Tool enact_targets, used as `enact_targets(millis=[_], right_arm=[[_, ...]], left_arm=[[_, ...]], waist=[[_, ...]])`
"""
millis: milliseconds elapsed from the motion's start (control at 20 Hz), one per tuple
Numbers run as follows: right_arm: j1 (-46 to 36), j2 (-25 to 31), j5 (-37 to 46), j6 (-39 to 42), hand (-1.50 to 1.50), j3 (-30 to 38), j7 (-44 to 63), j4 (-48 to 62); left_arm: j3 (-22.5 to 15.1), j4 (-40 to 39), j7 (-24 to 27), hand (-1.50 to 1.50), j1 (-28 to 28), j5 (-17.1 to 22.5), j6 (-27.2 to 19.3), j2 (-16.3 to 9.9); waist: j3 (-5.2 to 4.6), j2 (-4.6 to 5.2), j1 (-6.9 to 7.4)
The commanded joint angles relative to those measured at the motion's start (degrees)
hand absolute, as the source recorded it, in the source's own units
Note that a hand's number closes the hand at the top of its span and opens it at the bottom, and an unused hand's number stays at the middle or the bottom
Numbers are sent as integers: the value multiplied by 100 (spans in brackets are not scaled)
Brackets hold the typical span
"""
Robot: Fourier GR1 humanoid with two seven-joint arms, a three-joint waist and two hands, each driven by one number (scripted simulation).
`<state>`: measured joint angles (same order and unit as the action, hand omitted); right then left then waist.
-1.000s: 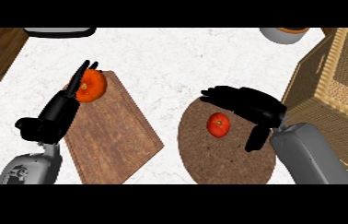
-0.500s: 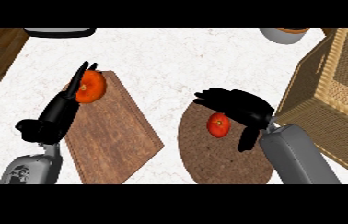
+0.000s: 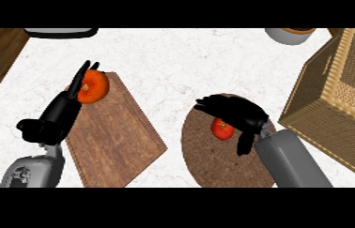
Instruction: Pick the tomato from the placemat and place it in the basket
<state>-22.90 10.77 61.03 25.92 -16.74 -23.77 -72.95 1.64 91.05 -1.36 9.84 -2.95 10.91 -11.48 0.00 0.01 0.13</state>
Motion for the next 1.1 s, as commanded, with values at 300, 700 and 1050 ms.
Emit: enact_targets(millis=[300, 700, 1050], right_arm=[[-274, 216, 462, 46, 150, -164, -715, 817], [-111, -7, 956, -521, 150, -333, -859, 730], [785, -445, 1170, -1003, 150, 394, 1110, 384]], left_arm=[[129, 45, 67, 0, -185, -56, 83, 23], [69, 154, -17, 0, -105, -109, 130, 169], [350, 13, -44, 0, -63, -31, 155, -54]], waist=[[0, -1, 21], [0, -3, 3], [-3, -66, -250]])
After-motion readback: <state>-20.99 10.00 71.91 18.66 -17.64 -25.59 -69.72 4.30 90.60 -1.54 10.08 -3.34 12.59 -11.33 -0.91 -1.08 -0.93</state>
